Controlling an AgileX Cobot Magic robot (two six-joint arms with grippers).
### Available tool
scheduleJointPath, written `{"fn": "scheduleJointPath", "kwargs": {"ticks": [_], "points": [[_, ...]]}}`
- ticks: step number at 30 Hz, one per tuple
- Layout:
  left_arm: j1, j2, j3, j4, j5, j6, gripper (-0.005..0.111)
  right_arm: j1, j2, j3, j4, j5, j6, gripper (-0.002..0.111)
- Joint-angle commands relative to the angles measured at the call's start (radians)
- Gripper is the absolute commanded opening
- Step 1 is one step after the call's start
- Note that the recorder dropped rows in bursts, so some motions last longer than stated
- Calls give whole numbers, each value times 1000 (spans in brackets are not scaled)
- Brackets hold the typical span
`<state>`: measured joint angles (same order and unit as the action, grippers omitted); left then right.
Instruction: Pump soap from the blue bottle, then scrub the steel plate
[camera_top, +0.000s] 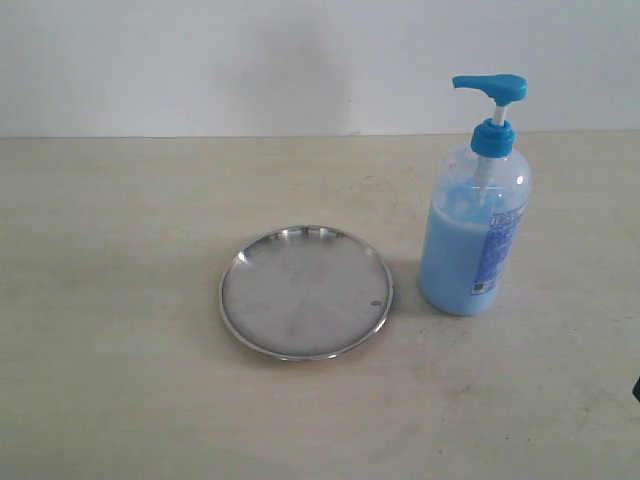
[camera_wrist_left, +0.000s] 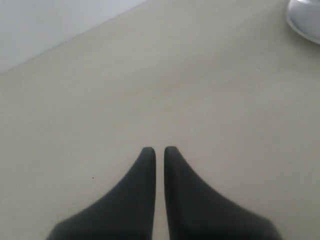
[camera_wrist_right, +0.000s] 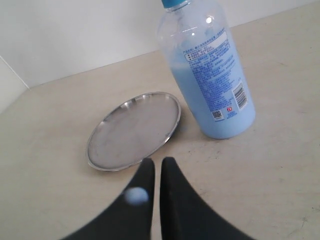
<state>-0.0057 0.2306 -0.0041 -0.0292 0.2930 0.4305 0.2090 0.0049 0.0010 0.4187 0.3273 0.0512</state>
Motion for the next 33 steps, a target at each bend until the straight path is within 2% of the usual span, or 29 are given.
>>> {"fn": "scheduleJointPath", "kwargs": {"ticks": [1, 7, 19, 23, 24, 26, 29, 33], "points": [[51, -116, 4, -13, 19, -11, 4, 0, -5, -1, -5, -2, -6, 1], [107, -209, 4, -15, 19, -11, 4, 0, -5, -1, -5, -2, -6, 1], [111, -231, 4, -12, -30, -22, 4, 0, -5, -1, -5, -6, -6, 1], [111, -231, 4, -67, -233, -258, 4, 0, -5, -1, -5, -6, -6, 1], [111, -231, 4, -67, -243, -303, 4, 0, -5, -1, -5, -6, -6, 1], [116, -231, 4, -67, -211, -443, 4, 0, -5, -1, -5, -6, -6, 1], [124, -231, 4, -68, -68, -697, 4, 0, -5, -1, -5, -6, -6, 1], [125, -231, 4, -64, -14, -693, 4, 0, -5, -1, -5, -6, -6, 1]]}}
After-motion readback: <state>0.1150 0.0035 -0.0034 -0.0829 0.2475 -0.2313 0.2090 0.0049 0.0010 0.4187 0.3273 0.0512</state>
